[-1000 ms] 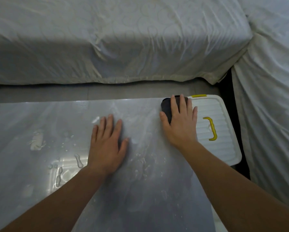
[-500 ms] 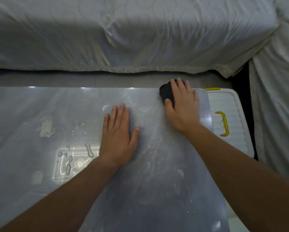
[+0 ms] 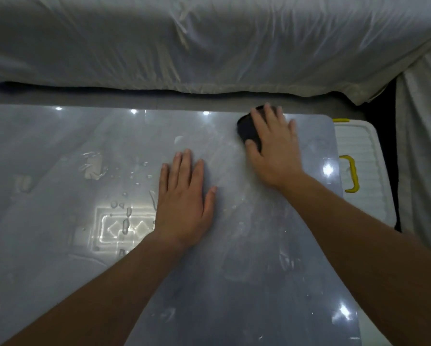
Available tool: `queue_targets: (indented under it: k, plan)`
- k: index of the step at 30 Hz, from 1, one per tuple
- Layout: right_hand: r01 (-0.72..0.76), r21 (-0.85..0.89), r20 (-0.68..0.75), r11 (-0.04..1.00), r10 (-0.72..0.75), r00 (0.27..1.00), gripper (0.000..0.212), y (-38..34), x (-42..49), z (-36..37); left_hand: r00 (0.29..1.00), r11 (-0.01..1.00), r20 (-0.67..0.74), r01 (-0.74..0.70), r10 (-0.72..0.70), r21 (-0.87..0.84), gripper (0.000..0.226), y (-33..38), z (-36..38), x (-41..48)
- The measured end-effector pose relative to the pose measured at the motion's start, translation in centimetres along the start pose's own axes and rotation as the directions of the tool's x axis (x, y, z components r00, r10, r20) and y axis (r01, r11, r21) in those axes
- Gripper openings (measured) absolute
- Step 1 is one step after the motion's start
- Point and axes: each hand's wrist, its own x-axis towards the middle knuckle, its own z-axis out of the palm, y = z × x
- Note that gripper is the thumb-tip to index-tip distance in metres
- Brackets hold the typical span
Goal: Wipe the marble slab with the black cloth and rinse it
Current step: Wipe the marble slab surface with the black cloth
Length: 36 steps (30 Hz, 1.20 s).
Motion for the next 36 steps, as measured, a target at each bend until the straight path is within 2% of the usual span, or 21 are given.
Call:
queue_targets:
  k: [3,6,8,9,11,12,13,16,18,20,22,25,26,27,29,33,35,36]
  plan:
    - [0.293,0.001,0.073,0.956,-0.292,0.954,0.064,-2.1,-4.9,1.5,1.000,1.000,0.003,-0.010,0.010,0.007,0.065,-0.5,-0.3,-1.8]
    - [0.371,0.030,0.178,0.928,-0.371,0.912,0.064,0.6,-7.9,0.2,0.999,0.999,0.047,-0.017,0.015,0.050,0.069,-0.8,-0.1,-3.2]
    - [0.285,0.039,0.131,0.958,-0.287,0.949,0.064,3.0,-6.3,-1.2,0.997,0.995,0.068,-0.036,0.030,0.088,0.073,-0.9,0.3,-3.6]
    - [0.176,0.070,0.073,0.982,-0.181,0.981,0.063,3.9,-5.0,-1.8,0.997,0.993,0.071,-0.044,0.036,0.111,0.074,-1.0,0.5,-3.6]
    - [-0.026,0.129,0.003,0.991,0.025,1.000,0.061,4.5,-2.8,-2.7,0.997,0.989,0.068,-0.046,0.036,0.144,0.076,-1.0,0.8,-3.7]
    - [-0.058,0.140,-0.010,0.988,0.060,0.998,0.060,4.1,-2.6,-2.5,0.997,0.987,0.064,-0.044,0.034,0.154,0.077,-1.0,1.0,-3.7]
    - [-0.044,0.144,-0.015,0.989,0.047,0.999,0.060,3.4,-3.2,-2.3,0.998,0.986,0.061,-0.043,0.033,0.161,0.078,-1.0,1.1,-3.8]
    - [0.112,0.126,0.034,0.986,-0.117,0.993,0.055,2.1,-9.4,-0.4,0.997,0.986,0.072,-0.038,0.027,0.162,0.080,-0.9,1.1,-3.7]
    - [0.221,0.096,0.067,0.971,-0.227,0.972,0.050,2.2,-13.9,0.2,0.996,0.989,0.082,-0.030,0.018,0.148,0.080,-0.7,0.8,-3.7]
    - [0.283,0.046,0.093,0.958,-0.286,0.954,0.047,3.7,-14.7,0.0,0.996,0.992,0.085,-0.034,0.023,0.124,0.080,-0.4,0.5,-3.9]
    - [0.214,0.001,0.060,0.977,-0.214,0.975,0.050,5.2,-12.4,-0.5,0.995,0.991,0.077,-0.077,0.069,0.113,0.078,0.3,0.5,-4.7]
    - [-0.035,0.000,-0.059,0.999,0.035,0.998,0.064,5.9,-8.4,-0.9,0.990,0.985,0.085,-0.123,0.113,0.120,0.075,1.4,1.3,-6.4]
    - [-0.070,-0.018,-0.065,0.997,0.069,0.996,0.066,5.5,-8.3,-0.6,0.990,0.984,0.088,-0.120,0.110,0.131,0.075,1.7,1.6,-6.8]
    - [-0.054,-0.029,-0.060,0.998,0.052,0.997,0.068,4.9,-9.0,-0.2,0.991,0.983,0.088,-0.113,0.101,0.143,0.075,1.8,1.9,-7.0]
    - [0.073,-0.010,-0.023,0.997,-0.073,0.997,0.068,3.4,-12.3,0.5,0.993,0.982,0.076,-0.097,0.086,0.164,0.075,1.9,2.3,-7.1]
    - [0.326,-0.034,0.079,0.945,-0.323,0.943,0.063,2.1,-19.6,1.7,0.994,0.980,0.076,-0.094,0.082,0.178,0.075,1.9,2.5,-7.2]
    - [0.381,-0.037,0.121,0.924,-0.375,0.919,0.063,3.4,-18.9,1.3,0.994,0.980,0.071,-0.091,0.080,0.174,0.076,2.0,2.5,-7.3]
    - [0.356,-0.039,0.107,0.934,-0.350,0.931,0.065,4.0,-17.5,1.1,0.995,0.980,0.067,-0.091,0.080,0.174,0.076,2.0,2.5,-7.3]
